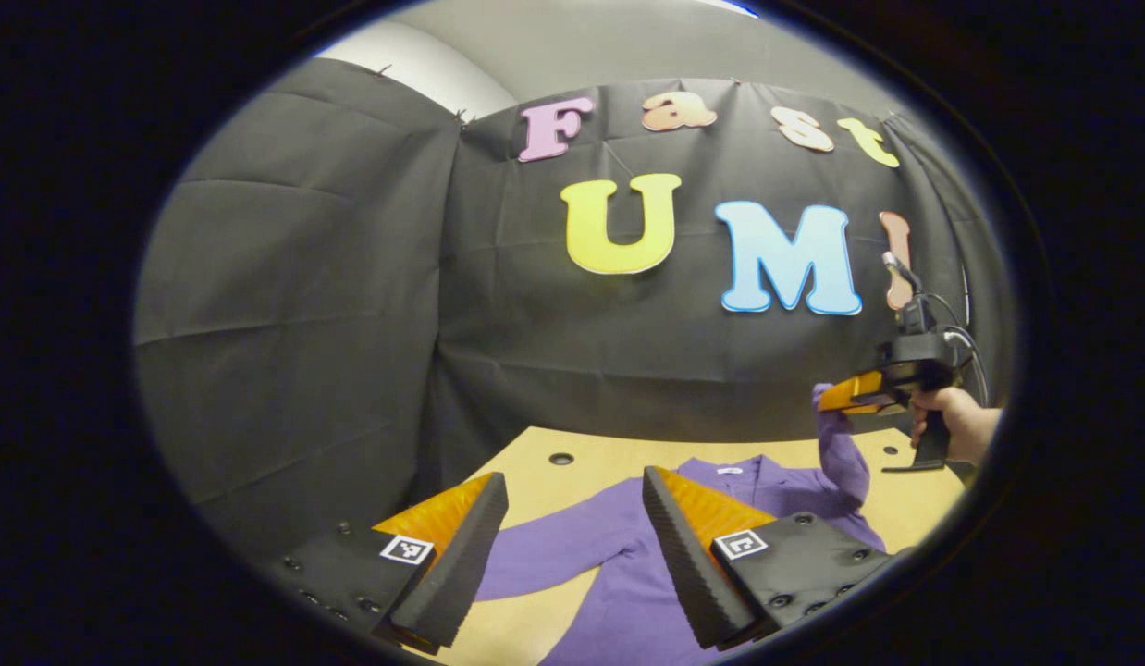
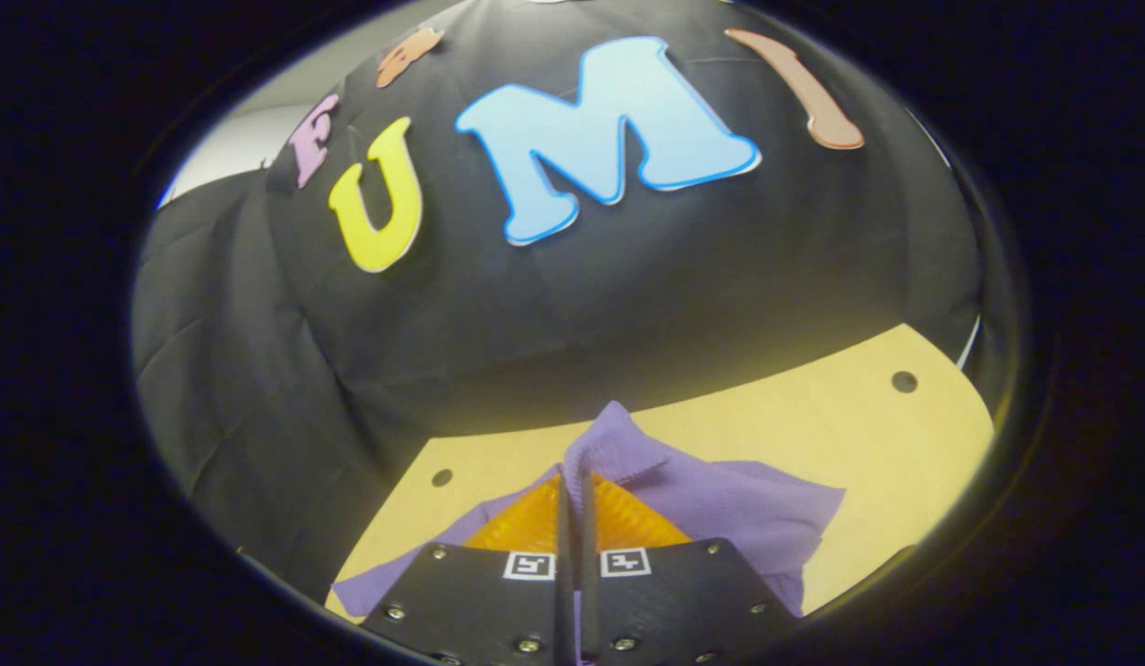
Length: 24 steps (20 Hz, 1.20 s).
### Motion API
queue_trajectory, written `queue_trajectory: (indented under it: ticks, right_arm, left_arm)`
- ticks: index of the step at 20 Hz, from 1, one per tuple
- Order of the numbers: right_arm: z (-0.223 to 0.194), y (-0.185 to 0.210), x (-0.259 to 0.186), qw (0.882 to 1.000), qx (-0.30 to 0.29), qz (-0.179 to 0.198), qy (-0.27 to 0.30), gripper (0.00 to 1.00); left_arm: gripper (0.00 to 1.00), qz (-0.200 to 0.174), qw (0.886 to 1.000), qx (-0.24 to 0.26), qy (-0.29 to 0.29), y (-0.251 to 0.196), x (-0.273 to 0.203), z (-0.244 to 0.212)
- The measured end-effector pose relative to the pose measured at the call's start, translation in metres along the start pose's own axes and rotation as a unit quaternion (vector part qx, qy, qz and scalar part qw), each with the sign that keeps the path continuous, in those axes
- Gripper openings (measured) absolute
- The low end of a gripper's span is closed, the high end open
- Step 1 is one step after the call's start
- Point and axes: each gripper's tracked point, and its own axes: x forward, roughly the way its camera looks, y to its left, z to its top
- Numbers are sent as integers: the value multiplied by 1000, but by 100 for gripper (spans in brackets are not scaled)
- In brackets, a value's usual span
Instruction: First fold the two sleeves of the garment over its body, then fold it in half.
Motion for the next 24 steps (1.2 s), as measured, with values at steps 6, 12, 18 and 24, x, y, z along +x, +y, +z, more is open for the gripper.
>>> queue_trajectory:
  ticks: [6, 12, 18, 24]
  right_arm:
    - [-72, 39, 51, 993, -95, 7, 74, 3]
    - [-120, 48, 75, 979, -165, -6, 119, 6]
    - [-121, 59, 71, 975, -190, -8, 115, 23]
    - [-104, 64, 54, 976, -201, -13, 80, 92]
  left_arm:
    - [95, 20, 1000, -1, 6, 25, -8, -7]
    - [96, 34, 999, -13, 22, 41, -8, -24]
    - [96, 52, 998, -26, 33, 64, -8, -39]
    - [96, 86, 995, -34, 47, 89, 1, -61]
